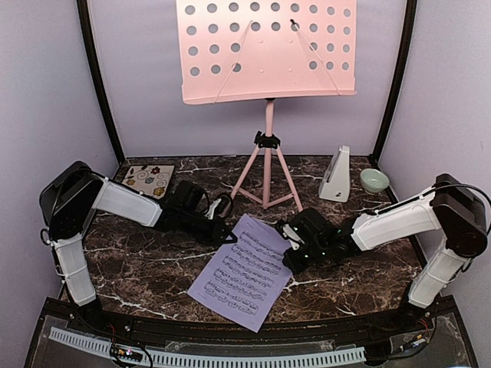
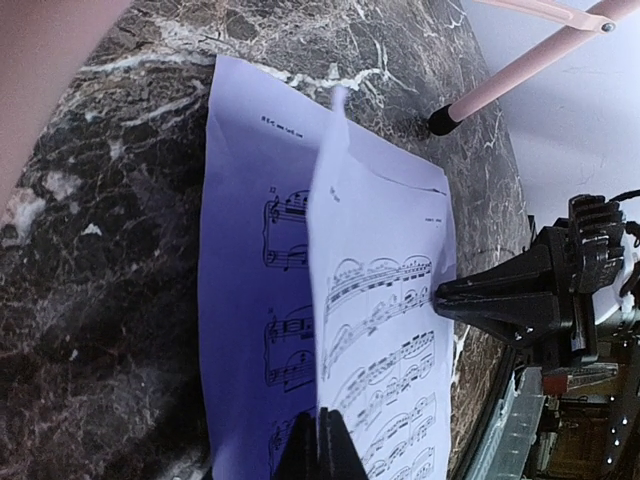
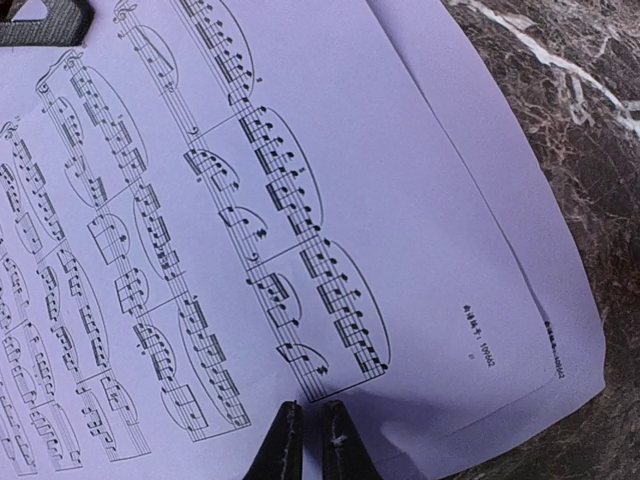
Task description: Set up the instrument practice props
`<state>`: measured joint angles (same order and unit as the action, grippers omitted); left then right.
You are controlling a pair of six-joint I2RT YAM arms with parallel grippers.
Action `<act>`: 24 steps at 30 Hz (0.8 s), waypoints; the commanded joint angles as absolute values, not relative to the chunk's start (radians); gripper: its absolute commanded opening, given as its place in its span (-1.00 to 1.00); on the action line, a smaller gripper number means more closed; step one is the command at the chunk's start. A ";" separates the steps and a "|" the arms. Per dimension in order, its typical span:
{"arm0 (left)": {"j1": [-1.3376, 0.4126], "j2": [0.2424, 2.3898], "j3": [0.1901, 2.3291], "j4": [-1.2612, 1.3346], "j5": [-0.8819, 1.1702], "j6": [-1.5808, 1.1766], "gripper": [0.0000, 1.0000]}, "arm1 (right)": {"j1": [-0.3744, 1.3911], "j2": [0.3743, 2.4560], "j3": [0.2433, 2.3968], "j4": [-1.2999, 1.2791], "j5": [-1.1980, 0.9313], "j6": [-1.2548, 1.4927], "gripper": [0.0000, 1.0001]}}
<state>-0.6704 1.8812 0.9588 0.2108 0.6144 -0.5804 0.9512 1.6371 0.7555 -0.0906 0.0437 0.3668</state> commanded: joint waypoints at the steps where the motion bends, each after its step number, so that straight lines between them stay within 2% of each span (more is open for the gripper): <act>1: -0.690 1.810 0.963 0.210 0.550 -0.520 -1.00 | 0.959 1.602 0.767 -0.161 0.086 0.351 -0.76; 10: -0.692 1.616 0.886 0.263 0.505 -0.401 -1.00 | 0.956 1.449 0.783 -0.180 0.112 0.347 -0.55; 18: -0.692 1.499 0.821 0.337 0.541 -0.360 -1.00 | 0.947 1.211 0.650 -0.095 0.071 0.379 -0.23; 24: -0.693 1.471 0.785 0.391 0.565 -0.361 -1.00 | 0.941 1.088 0.560 -0.049 0.057 0.419 -0.12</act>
